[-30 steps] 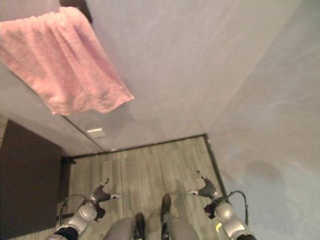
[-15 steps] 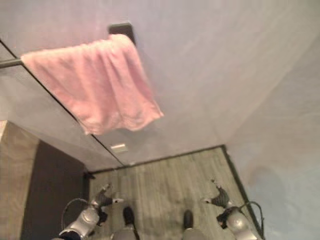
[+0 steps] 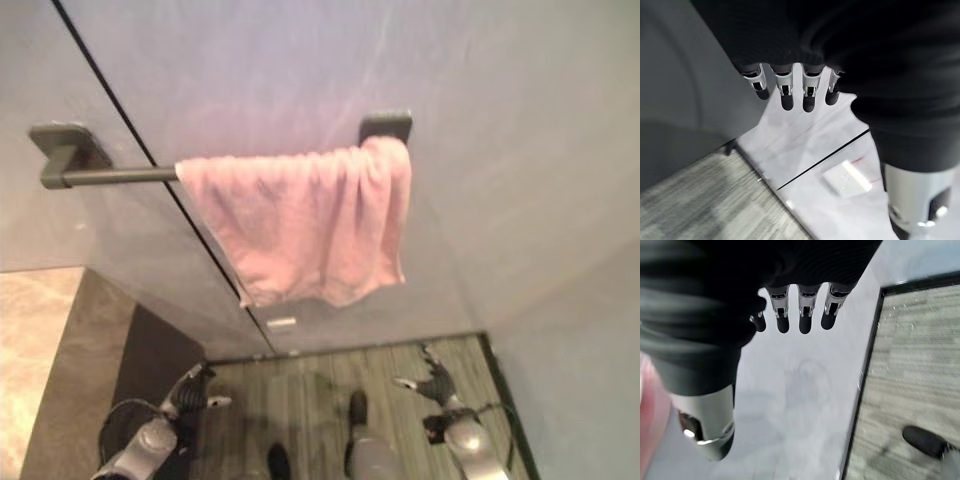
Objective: Put brush and paste in cup on sink, flatten towel.
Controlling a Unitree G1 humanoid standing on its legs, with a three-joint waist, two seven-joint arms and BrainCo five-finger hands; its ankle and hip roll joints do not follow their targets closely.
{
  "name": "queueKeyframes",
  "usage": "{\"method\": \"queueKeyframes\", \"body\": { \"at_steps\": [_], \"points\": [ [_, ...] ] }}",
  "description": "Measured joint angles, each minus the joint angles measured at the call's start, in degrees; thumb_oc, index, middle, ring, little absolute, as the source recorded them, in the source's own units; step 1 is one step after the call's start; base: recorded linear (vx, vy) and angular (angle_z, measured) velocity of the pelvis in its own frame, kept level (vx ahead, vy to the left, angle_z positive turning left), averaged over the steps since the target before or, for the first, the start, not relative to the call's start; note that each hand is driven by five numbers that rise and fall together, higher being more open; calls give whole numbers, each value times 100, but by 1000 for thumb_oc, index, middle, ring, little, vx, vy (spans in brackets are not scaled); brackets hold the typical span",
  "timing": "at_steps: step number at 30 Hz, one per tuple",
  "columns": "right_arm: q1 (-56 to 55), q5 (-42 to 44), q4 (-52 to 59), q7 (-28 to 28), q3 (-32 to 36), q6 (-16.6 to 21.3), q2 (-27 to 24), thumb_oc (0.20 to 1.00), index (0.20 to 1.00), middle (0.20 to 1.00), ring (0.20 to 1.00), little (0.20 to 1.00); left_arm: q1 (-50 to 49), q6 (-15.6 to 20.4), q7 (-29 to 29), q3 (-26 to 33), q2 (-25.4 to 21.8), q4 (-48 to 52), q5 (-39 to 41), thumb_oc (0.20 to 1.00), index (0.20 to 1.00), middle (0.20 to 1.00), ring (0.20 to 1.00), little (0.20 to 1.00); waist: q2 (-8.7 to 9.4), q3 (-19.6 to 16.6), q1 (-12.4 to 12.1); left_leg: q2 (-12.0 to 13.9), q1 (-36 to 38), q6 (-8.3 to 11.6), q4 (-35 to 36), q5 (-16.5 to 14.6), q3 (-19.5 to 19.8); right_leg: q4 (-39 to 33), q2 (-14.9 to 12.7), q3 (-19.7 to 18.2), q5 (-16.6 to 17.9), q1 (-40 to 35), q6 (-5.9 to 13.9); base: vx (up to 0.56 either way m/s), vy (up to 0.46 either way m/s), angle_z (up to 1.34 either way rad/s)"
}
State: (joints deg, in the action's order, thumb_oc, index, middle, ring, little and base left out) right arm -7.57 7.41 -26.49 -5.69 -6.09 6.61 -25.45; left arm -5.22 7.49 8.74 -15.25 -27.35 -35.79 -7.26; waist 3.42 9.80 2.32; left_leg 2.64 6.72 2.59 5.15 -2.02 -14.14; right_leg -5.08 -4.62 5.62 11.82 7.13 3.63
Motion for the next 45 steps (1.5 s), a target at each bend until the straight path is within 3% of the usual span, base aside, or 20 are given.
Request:
{"method": "queueKeyframes", "body": {
  "at_steps": [3,10,15,18,21,23,25,29,30,31,35,41,45],
  "points": [
    [-42,532,255,83,771,131,-446,1000,1000,1000,1000,1000,-296,217,-173,542,-201,810,114,1000,1000,1000,1000,1000,-50,-18,11,222,59,127,16,-41,4,-2,208,120,-82,-87,-112,82,-77,1],
    [-114,1579,755,705,885,434,-656,1000,1000,1000,1000,1000,-328,549,-352,804,-886,1537,474,1000,1000,1000,1000,1000,-36,-54,15,276,127,158,19,-44,6,-12,250,137,-128,-155,-128,28,-47,1],
    [-21,2015,1234,1301,440,444,-1261,1000,1000,1000,1000,1000,-297,764,-619,842,-1564,2153,700,1000,1000,1000,1000,1000,-106,-159,-39,290,133,173,31,-32,123,-51,225,247,-176,-229,-84,3,-36,11],
    [760,2156,1319,1540,-603,410,-2085,1000,1000,1000,1000,1000,-43,872,-825,729,-1743,2409,1082,1000,1000,1000,1000,1000,-98,-221,-97,293,140,197,7,-16,135,-19,237,257,-160,-236,-101,1,-9,3],
    [2415,2152,1268,1633,-2019,196,-2051,1000,1000,1000,1000,1000,771,876,-1022,185,-1677,2373,1656,1000,1000,1000,1000,1000,-83,-262,-163,299,224,228,5,4,117,-3,252,255,-101,-306,-177,-8,-10,-3],
    [3058,2147,1195,1723,-2287,204,-1581,1000,1000,1000,1000,1000,1138,912,-1109,-2,-1400,2388,1927,1000,1000,1000,1000,1000,-104,-329,-225,293,232,244,-2,14,136,-2,251,255,-121,-322,-163,-7,-1,2],
    [3387,2102,1105,1738,-2594,191,-1445,1000,1000,1000,1000,1000,1374,908,-1170,-235,-1320,2340,2045,1000,1000,1000,1000,1000,-112,-341,-289,290,226,252,-7,20,135,-3,245,253,-115,-321,-163,-32,-4,1],
    [3761,1949,916,1691,-3057,-16,-657,1000,1000,1000,1000,1000,1669,864,-1163,-781,-490,2329,2476,1000,1000,1000,1000,1000,-50,-399,-314,283,225,252,-19,21,131,-2,231,252,-108,-321,-162,-8,0,0],
    [3764,1888,875,1689,-3056,-22,-513,715,715,715,715,715,1675,853,-1165,-882,-372,2328,2470,395,395,395,395,395,-41,-405,-309,283,224,252,-19,21,132,-1,234,252,-100,-321,-171,0,0,0],
    [3765,1877,774,1679,-3041,-22,-358,200,200,200,200,200,1677,850,-1166,-994,-297,2328,2468,200,200,200,200,200,-29,-413,-301,284,224,252,-19,21,131,-1,237,252,-98,-321,-175,0,0,0],
    [3658,1872,615,1457,-2905,-29,-157,200,200,200,200,200,1669,838,-1178,-1187,-76,2326,2435,200,200,200,200,200,-14,-422,-289,284,222,252,-15,21,131,-1,236,253,-100,-319,-173,0,0,0],
    [2580,1908,1083,1346,-2071,-8,-237,200,200,200,200,200,1014,710,-1241,-767,-56,2329,2486,200,200,200,200,200,12,-437,-244,297,213,248,2,16,148,-2,242,267,-133,-316,-164,7,-1,0],
    [1871,2205,2155,1517,-1662,-7,-288,200,200,200,200,200,787,618,-1313,-566,-347,3354,2323,200,200,200,200,200,23,-444,-270,308,190,247,8,14,201,-3,242,302,-151,-317,-156,37,-5,7]
  ]
}}
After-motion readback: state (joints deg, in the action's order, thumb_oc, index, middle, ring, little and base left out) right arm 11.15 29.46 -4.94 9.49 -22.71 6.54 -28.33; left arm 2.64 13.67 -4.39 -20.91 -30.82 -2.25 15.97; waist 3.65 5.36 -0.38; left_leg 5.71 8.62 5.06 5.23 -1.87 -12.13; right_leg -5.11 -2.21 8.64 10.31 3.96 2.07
